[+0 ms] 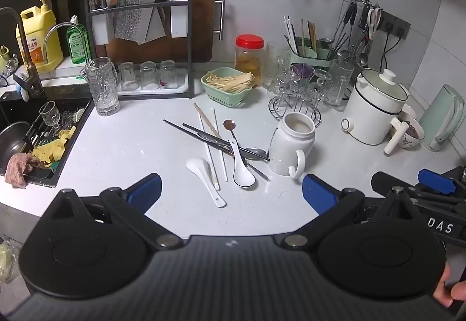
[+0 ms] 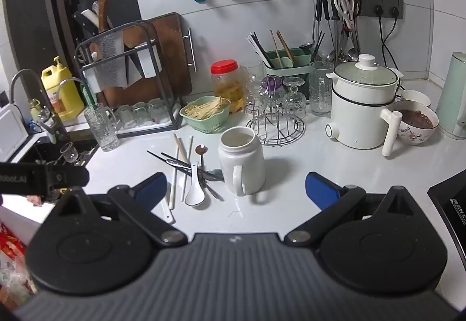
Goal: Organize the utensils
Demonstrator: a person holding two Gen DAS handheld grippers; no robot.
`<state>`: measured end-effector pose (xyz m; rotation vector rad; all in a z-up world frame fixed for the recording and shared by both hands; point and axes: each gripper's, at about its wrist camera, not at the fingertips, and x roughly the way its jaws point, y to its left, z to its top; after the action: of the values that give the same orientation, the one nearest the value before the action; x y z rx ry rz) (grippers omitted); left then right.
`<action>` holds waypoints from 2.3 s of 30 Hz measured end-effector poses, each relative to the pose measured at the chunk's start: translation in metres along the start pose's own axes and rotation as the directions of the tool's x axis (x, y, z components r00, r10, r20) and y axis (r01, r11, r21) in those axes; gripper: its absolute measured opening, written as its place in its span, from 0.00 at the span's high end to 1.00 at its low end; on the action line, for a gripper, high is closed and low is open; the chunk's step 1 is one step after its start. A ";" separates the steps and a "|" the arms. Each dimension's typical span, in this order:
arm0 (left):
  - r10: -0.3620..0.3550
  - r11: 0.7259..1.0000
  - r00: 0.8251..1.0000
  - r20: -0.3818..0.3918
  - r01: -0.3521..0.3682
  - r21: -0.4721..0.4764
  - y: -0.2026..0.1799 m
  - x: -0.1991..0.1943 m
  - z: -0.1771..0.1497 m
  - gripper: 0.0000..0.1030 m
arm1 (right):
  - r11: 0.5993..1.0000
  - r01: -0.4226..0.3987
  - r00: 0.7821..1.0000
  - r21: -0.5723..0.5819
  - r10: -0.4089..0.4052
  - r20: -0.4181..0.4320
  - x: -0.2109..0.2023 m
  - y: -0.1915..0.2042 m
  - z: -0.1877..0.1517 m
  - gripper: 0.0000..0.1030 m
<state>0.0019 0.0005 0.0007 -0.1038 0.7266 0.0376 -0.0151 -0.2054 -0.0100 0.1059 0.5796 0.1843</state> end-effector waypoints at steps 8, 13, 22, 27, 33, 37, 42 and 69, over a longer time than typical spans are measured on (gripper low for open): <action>0.011 1.000 1.000 0.024 -0.011 0.007 -0.008 -0.003 -0.008 0.00 | 1.000 0.000 1.000 0.003 0.000 -0.021 0.006 -0.001 0.004 0.00; 0.001 1.000 1.000 0.000 -0.001 -0.001 -0.003 0.006 0.008 0.00 | 1.000 0.008 1.000 -0.002 -0.008 -0.019 0.006 0.003 0.004 0.00; -0.006 1.000 1.000 -0.011 0.005 -0.017 0.007 0.008 0.005 0.00 | 1.000 0.008 1.000 -0.010 -0.009 -0.019 0.005 0.003 0.008 0.00; -0.004 1.000 1.000 -0.012 0.004 -0.012 0.012 0.007 0.006 0.00 | 1.000 0.016 1.000 -0.005 -0.016 -0.022 0.006 0.008 0.007 0.00; -0.006 1.000 1.000 -0.012 0.006 -0.018 0.015 0.008 0.008 0.00 | 1.000 0.018 0.999 -0.016 -0.019 -0.026 0.005 0.013 0.005 0.00; -0.010 1.000 1.000 -0.012 0.010 -0.018 0.014 0.008 0.009 0.00 | 1.000 0.025 0.999 -0.020 -0.025 -0.030 0.005 0.014 0.006 0.00; -0.012 1.000 1.000 -0.013 0.012 -0.007 0.011 0.008 0.007 0.00 | 0.999 0.031 0.999 -0.023 -0.032 -0.032 0.002 0.015 0.005 0.00; 0.001 1.000 0.998 -0.061 0.000 0.017 0.008 0.014 0.011 0.00 | 1.000 0.023 0.998 0.000 -0.023 -0.054 0.008 0.011 0.004 0.00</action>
<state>0.0186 0.0094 -0.0011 -0.0883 0.7881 0.0289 -0.0076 -0.1931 -0.0090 0.0948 0.6350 0.1647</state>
